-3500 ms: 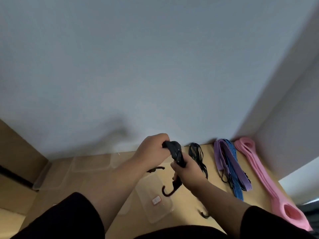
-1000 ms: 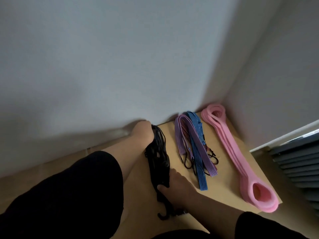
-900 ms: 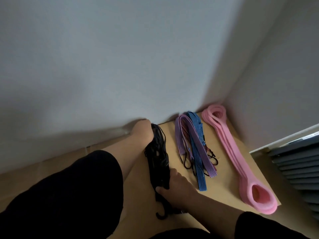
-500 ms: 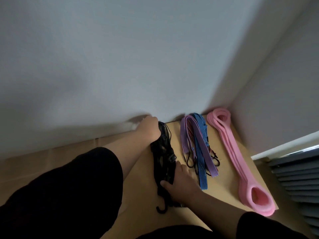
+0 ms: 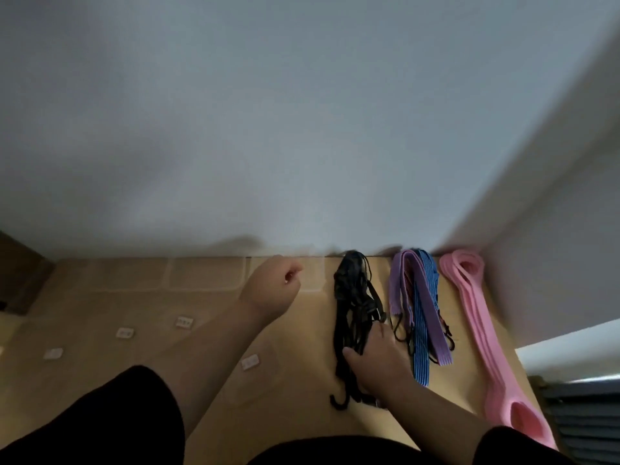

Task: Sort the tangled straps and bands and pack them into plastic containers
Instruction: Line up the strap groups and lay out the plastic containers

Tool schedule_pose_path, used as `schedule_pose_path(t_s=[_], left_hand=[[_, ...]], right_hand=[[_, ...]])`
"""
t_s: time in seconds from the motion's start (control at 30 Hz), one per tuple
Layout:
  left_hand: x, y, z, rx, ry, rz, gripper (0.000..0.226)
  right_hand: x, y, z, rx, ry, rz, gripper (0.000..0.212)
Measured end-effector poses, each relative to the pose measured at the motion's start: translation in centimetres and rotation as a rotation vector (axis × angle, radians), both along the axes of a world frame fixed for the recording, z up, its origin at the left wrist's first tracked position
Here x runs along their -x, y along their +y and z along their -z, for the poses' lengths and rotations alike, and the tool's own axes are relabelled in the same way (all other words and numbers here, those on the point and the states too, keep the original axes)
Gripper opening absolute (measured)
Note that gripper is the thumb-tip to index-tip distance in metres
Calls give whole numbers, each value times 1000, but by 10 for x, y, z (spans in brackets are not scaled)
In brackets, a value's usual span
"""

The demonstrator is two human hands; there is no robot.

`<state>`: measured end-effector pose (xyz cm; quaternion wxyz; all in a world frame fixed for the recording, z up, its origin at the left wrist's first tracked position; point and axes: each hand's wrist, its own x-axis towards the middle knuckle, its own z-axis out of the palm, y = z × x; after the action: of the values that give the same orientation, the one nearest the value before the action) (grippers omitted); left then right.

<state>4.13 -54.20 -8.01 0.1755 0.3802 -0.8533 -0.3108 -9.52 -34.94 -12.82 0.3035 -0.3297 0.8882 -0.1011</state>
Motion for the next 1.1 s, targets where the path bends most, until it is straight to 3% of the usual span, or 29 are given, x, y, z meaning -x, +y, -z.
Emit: schedule_pose_path(t_s=[0.1, 0.23, 0.43, 0.53, 0.73, 0.93, 1.0, 1.1], left_hand=[[-55, 10, 6, -12, 20, -102, 18], [-114, 23, 37, -115, -85, -183, 21], [-156, 39, 71, -242, -257, -225, 27], [-167, 49, 80, -309, -295, -290, 24], [-177, 63, 86, -505, -317, -428, 17], [-181, 61, 87, -818, -206, -548, 28], [-181, 59, 88, -916, -154, -576, 25], [-183, 58, 91, -1006, -118, -560, 12]], right_hand=[[-11, -7, -1, -58, -43, -1, 74], [-28, -17, 2, -78, -75, 6, 65], [-59, -27, -1, -127, 58, 23, 79], [-75, -33, -2, -31, 64, -68, 72], [-116, -41, 11, -73, -211, -216, 76], [-142, -50, 18, -21, -356, -78, 66], [-146, -51, 20, -35, -367, -1, 54], [-148, -45, 21, -53, -400, 39, 17]])
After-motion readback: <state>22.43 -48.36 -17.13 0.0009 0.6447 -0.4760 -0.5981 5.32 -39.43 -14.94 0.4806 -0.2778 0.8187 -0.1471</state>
